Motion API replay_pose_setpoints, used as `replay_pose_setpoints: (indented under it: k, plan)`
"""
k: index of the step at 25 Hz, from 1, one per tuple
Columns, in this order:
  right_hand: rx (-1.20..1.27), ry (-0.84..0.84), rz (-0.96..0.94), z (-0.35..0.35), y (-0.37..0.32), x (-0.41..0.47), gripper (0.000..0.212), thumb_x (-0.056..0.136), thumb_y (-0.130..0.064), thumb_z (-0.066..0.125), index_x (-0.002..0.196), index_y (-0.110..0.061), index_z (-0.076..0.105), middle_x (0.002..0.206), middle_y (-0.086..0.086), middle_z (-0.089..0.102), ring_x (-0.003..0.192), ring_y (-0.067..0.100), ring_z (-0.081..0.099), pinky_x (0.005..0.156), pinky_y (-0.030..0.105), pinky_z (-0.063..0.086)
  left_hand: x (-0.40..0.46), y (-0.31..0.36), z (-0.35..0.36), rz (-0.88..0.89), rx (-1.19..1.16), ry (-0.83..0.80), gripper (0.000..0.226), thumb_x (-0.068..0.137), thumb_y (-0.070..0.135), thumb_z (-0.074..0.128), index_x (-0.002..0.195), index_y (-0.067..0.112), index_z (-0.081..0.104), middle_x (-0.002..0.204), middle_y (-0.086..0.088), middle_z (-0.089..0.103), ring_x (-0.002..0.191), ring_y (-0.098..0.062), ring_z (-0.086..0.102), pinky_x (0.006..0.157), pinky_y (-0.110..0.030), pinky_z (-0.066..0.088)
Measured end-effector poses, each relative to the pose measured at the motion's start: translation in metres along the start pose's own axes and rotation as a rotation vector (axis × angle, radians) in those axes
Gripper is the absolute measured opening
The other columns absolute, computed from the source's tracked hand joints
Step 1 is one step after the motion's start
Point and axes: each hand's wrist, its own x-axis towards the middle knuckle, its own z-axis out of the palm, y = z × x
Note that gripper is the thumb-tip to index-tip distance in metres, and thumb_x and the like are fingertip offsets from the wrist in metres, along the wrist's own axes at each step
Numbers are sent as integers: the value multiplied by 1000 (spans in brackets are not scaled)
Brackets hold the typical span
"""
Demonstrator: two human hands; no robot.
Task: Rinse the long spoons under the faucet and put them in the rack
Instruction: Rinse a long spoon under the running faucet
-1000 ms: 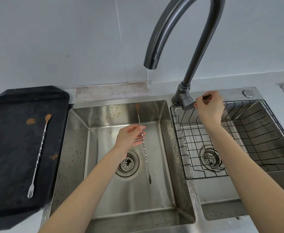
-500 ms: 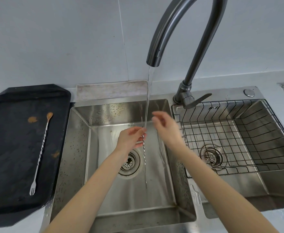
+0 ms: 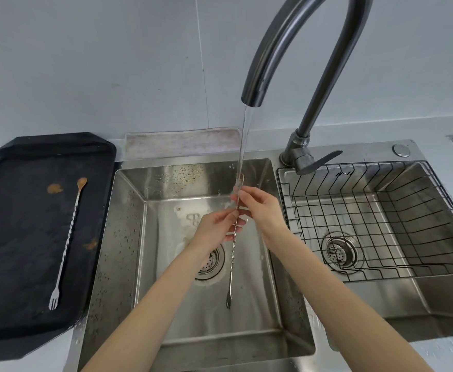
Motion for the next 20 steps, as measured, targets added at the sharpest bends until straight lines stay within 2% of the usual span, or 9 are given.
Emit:
replay_pose_setpoints:
  k: [3,5,7,9,12,15,18,20]
  plan:
    - [-16,7,-28,-5,-3,0,17,89,-10,53,102,-13,64,84,-4,67,89,15,63,89,33,50,-2,1,3,10,7,-40,24,93,20,44,107,14,63,79,5,65,71,-5,60,65,-13,51]
    - [-26,1,-48,-6,-6,1,21,88,-9,53,108,-11,61,86,-4,67,94,16,63,90,32,50,-3,2,4,14,5,-49,22,93,21,44,103,17,64,82,5,66,73,-6,61,70,-16,50]
    - [-42,-26,-72,-5,-11,1,25,89,-7,51,113,-10,58,87,-6,67,92,14,63,89,29,50,-3,3,3,12,-14,-36,19,92,22,46,95,21,65,83,5,66,76,-7,61,76,-19,49]
    - [-76,-52,-103,-2,-15,2,28,90,-5,48,116,-10,57,84,-7,67,88,10,64,88,26,50,-2,3,2,4,-46,-24,15,90,23,50,90,23,65,82,4,66,76,-9,61,75,-18,49]
    - [-84,-76,-157,1,-21,3,22,90,-4,48,107,-7,61,80,-5,67,77,3,65,86,23,50,0,3,-1,-5,-47,-12,12,87,24,56,91,19,67,82,2,66,75,-9,61,76,-20,49]
    - [-117,-59,-196,1,-26,5,14,89,-11,53,91,-15,66,79,0,69,81,16,68,90,33,52,1,6,-4,23,-27,2,17,85,24,58,95,13,67,82,3,68,71,-4,62,72,-16,49]
    - [-237,2,-226,2,-26,4,17,89,-22,54,81,-19,68,75,-2,69,80,17,68,84,33,54,2,16,-2,119,-32,56,10,85,23,58,83,19,67,79,3,68,68,-6,64,74,-19,50]
    - [-313,41,-246,3,-26,3,19,90,-23,53,85,-15,70,77,-1,69,77,17,66,76,28,55,6,22,0,191,-20,109,11,85,22,58,78,24,66,73,5,69,68,-10,65,76,-23,52]
